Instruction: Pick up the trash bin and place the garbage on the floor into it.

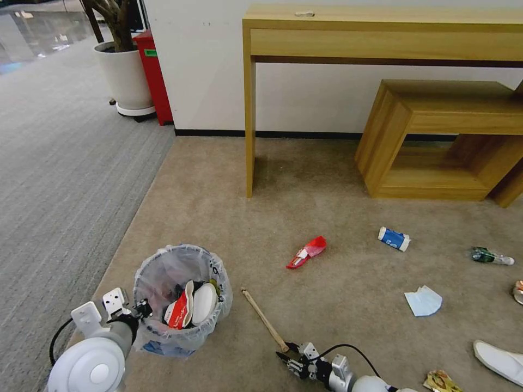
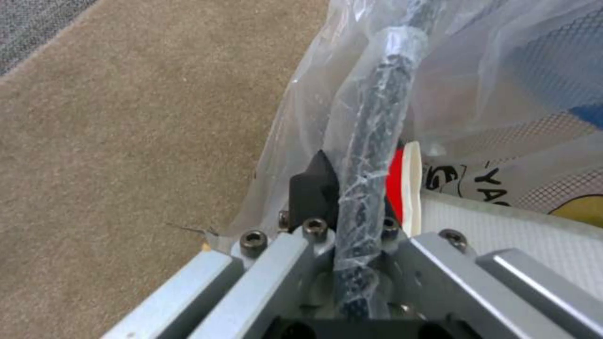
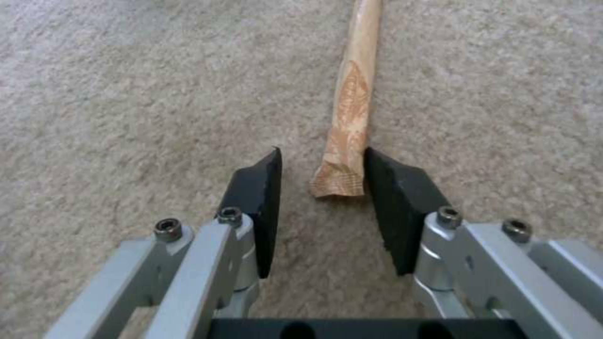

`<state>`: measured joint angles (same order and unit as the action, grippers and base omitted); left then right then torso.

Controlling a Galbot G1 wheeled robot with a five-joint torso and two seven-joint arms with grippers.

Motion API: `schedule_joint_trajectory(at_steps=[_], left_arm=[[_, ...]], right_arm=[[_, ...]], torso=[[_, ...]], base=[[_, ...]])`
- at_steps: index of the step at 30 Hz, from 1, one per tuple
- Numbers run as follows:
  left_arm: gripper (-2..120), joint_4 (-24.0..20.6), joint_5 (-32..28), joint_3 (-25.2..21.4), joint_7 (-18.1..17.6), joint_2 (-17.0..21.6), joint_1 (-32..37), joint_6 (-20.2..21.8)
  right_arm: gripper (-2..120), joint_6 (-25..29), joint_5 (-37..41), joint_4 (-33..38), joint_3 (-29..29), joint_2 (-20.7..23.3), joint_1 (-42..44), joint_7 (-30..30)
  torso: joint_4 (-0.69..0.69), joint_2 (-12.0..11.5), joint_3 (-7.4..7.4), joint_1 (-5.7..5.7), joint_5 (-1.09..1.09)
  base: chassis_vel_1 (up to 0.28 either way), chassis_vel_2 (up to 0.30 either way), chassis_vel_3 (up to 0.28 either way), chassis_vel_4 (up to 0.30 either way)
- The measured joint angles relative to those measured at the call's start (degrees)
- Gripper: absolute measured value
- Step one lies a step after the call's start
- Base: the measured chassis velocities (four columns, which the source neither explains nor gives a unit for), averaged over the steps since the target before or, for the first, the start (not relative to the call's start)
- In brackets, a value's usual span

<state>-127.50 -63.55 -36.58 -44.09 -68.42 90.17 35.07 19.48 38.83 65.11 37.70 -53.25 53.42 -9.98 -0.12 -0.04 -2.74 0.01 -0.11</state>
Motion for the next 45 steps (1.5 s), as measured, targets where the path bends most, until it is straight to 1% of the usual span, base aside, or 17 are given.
schedule_joint_trajectory(at_steps=[4, 5, 6, 7, 9, 18, 25, 28, 35, 39, 45], left_arm=[[0, 0.2, 0.0, 0.2, 0.0, 0.1, -0.2, 0.0], [0, 0.3, 0.0, 0.3, 0.1, 0.1, -0.2, 0.0], [0, 0.3, 0.0, 0.3, 0.1, 0.1, -0.2, 0.0], [0, 0.3, 0.0, 0.3, 0.1, 0.0, -0.1, 0.0], [0, 0.1, -0.1, 0.3, 0.2, 0.0, -0.1, 0.0], [0, -0.3, -0.1, 0.6, 0.3, -0.5, 0.4, -0.2], [0, 0.0, 0.0, 1.0, 0.5, -0.8, 0.2, -0.3], [0, 0.2, 0.0, 1.1, 0.5, -0.8, 0.1, -0.3], [0, 0.7, 0.1, 1.1, 0.6, -0.6, 0.1, -0.3], [0, 1.0, 0.0, 0.7, 0.6, -0.2, 0.2, -0.4], [0, 1.2, 0.0, 0.7, 0.7, -0.4, 0.1, -0.5]], right_arm=[[34, 0.1, 0.0, -0.2, -0.1, 0.0, 0.0, 0.2], [29, 0.1, 0.0, -0.2, -0.2, 0.0, 0.0, 0.3], [29, 0.1, 0.0, -0.2, -0.2, 0.0, 0.0, 0.3], [25, 0.1, 0.0, -0.3, -0.2, 0.0, 0.0, 0.4], [23, 0.1, 0.0, -0.4, -0.1, 0.0, -0.1, 0.4], [22, 0.6, -0.2, -1.4, 0.3, -0.3, -0.5, 0.4], [22, 1.1, -0.6, -2.0, 0.5, -0.4, -0.9, 0.2], [15, 1.6, -1.0, -2.6, 0.4, -0.5, -1.0, 0.2], [11, 2.2, -1.6, -3.3, 0.4, -0.8, -1.1, 0.1], [0, 2.7, -2.2, -3.9, 0.4, -1.2, -1.5, 0.1], [0, 3.3, -2.5, -4.7, 0.4, -1.5, -2.3, 0.0]], torso=[[0.00, 0.0, 0.00, 0.00, -0.01], [0.00, 0.0, 0.00, 0.00, -0.01], [0.00, 0.0, 0.00, 0.00, -0.01], [0.00, 0.0, 0.00, 0.00, -0.01], [0.00, 0.0, 0.00, 0.00, 0.00], [-0.02, 0.0, 0.00, 0.00, -0.03], [-0.01, 0.0, 0.00, 0.00, 0.01], [0.00, 0.0, 0.00, 0.00, 0.03], [0.00, 0.0, 0.00, 0.00, 0.00], [-0.02, 0.0, 0.00, 0.00, -0.02], [0.00, 0.0, -0.01, 0.00, -0.02]], base=[[0.000, 0.000, 0.000, 0.000], [0.000, 0.000, 0.000, 0.000], [0.000, 0.000, 0.000, 0.000], [0.000, 0.000, 0.000, 0.000], [0.000, 0.000, 0.000, 0.000], [0.000, 0.000, 0.000, 0.000], [0.000, 0.000, 0.000, 0.000], [0.000, 0.000, 0.000, 0.000], [0.000, 0.000, 0.000, 0.000], [0.000, 0.000, 0.000, 0.000], [0.000, 0.000, 0.000, 0.000]])
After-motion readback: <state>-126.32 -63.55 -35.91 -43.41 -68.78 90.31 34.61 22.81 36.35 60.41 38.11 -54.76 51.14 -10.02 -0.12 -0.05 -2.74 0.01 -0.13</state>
